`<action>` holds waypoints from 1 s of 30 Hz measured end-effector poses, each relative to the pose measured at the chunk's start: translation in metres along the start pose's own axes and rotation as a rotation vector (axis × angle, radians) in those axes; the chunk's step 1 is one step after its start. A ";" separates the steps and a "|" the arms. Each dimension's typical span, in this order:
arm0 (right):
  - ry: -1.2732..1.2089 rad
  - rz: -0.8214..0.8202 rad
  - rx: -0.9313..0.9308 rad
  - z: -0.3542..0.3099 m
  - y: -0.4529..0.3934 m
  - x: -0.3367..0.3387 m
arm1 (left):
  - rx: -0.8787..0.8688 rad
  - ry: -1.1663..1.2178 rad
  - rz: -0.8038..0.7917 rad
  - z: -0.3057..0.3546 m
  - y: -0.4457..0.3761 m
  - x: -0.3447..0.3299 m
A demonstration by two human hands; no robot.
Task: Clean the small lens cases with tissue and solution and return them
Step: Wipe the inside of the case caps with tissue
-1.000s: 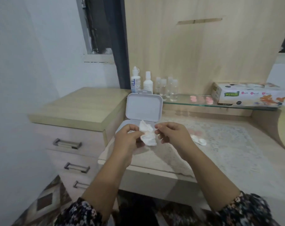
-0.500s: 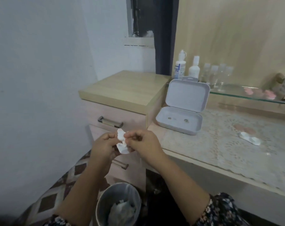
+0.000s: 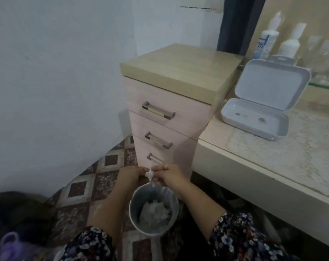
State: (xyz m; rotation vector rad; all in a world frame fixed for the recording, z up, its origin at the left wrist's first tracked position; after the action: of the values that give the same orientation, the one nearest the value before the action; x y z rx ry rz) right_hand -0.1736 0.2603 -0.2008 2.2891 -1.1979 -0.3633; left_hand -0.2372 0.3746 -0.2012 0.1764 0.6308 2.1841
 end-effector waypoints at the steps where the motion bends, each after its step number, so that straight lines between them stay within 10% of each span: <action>1: -0.049 -0.016 -0.053 0.006 -0.005 -0.002 | -0.014 -0.019 0.012 -0.006 -0.004 0.003; 18: -0.021 0.033 -0.304 0.090 -0.074 -0.011 | -0.016 -0.667 0.010 -0.086 -0.081 0.018; 30: -0.156 0.125 -0.289 0.049 -0.043 -0.003 | -0.131 -0.618 -0.076 -0.054 -0.070 0.007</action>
State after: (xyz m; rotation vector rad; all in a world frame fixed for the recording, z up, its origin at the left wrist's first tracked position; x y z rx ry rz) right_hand -0.1687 0.2666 -0.2652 1.9585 -1.2658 -0.6338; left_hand -0.2115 0.3963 -0.2825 0.7103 0.1402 1.9405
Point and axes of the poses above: each hand's wrist, its own y-axis away from the middle knuckle, its own x-axis out of the back of the hand, z = x × y, the point moved 3 cm from there along -y, towards the middle knuckle, and after that the axes turned 7 degrees about -x, right-handed, at the moved point
